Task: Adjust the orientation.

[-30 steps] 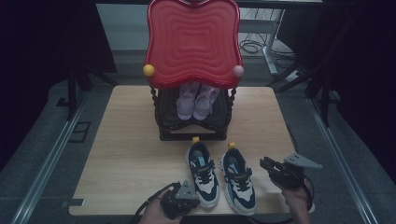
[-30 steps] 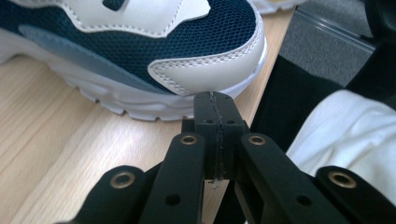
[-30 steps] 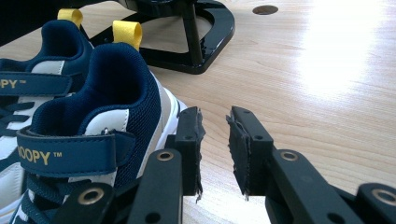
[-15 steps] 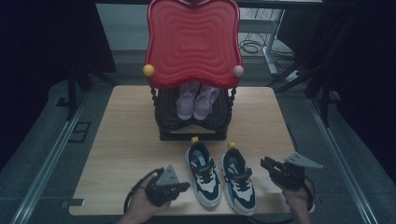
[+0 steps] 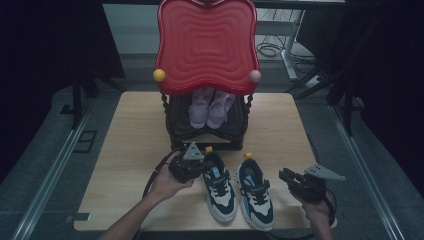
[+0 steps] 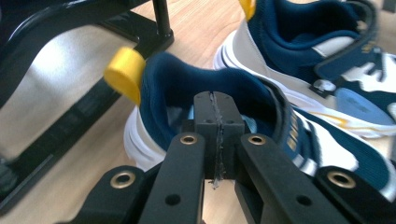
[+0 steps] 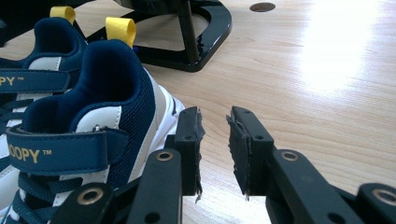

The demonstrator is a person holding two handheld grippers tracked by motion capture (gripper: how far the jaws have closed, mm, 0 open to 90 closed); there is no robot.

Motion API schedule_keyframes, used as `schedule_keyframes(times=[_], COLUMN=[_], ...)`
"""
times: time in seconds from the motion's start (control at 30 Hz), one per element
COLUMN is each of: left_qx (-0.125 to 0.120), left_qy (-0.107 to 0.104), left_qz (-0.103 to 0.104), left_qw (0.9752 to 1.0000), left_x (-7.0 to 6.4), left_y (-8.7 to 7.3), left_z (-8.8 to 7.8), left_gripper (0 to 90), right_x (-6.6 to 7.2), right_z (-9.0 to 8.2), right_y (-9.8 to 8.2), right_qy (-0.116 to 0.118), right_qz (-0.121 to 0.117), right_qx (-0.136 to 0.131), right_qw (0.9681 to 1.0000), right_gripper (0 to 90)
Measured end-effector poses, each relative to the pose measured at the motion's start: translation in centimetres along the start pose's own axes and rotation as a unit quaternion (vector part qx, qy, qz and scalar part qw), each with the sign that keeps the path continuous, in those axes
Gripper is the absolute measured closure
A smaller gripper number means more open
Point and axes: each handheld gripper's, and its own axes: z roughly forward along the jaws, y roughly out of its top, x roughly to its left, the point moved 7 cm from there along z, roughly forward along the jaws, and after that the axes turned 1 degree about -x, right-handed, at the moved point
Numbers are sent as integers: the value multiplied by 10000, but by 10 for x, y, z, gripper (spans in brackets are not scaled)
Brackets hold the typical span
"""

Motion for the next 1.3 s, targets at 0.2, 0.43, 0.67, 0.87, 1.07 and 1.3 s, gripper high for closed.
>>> schedule_keyframes(times=[0.2, 0.43, 0.67, 0.87, 1.07, 1.3], left_qx=[87, 366, 560, 660, 699, 762], left_qy=[-77, -41, 50, 160, 203, 194], left_qz=[-55, -49, -147, -162, -232, -252], left_qw=[9999, 9993, 9983, 9976, 9971, 9966], left_x=[5, 9, 13, 13, 16, 16], left_y=[10, 9, -1, -11, -20, -20], left_z=[18, 32, 34, 31, 21, 24], left_gripper=[900, 900, 900, 900, 900, 900], right_x=[-2, -2, -2, -1, -2, -1], right_z=[-1, 1, 0, 1, 1, 3], right_y=[-1, -1, -2, -1, -2, -2], right_qy=[-24, -14, -26, -17, -15, -18], right_qz=[21, 11, 12, -2, 20, -4], right_qx=[7, 14, 26, 16, 28, 51], right_qw=[10000, 10000, 10000, 10000, 10000, 10000], right_gripper=[729, 728, 728, 727, 727, 726])
